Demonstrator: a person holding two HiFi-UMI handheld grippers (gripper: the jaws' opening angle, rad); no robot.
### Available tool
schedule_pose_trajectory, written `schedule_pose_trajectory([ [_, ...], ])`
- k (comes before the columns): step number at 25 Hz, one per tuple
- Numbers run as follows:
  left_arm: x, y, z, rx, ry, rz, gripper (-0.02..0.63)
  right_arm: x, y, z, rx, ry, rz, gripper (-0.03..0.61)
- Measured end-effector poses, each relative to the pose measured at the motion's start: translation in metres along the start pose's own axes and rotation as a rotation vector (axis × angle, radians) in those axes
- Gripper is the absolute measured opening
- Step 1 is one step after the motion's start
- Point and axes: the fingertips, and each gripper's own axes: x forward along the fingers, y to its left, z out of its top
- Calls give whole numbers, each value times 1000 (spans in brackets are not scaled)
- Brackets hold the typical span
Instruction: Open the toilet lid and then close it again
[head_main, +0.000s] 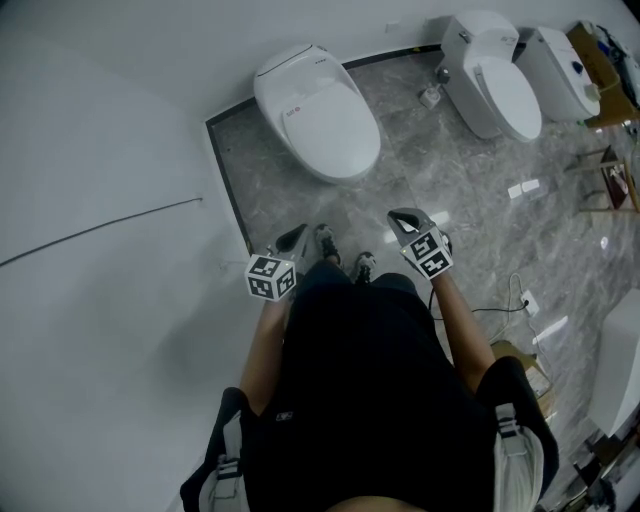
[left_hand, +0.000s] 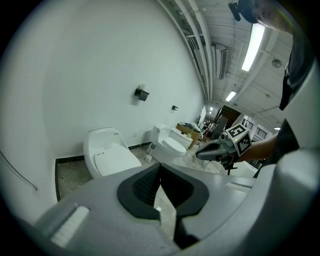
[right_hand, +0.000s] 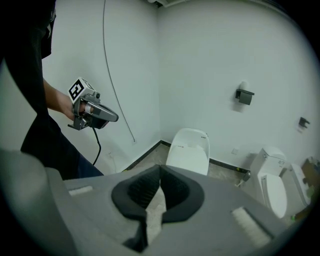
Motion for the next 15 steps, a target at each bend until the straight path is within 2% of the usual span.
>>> schedule_pose_trajectory([
  [15,32,43,30,4,24,-63,11,33,-25,24,36,29,-33,5],
])
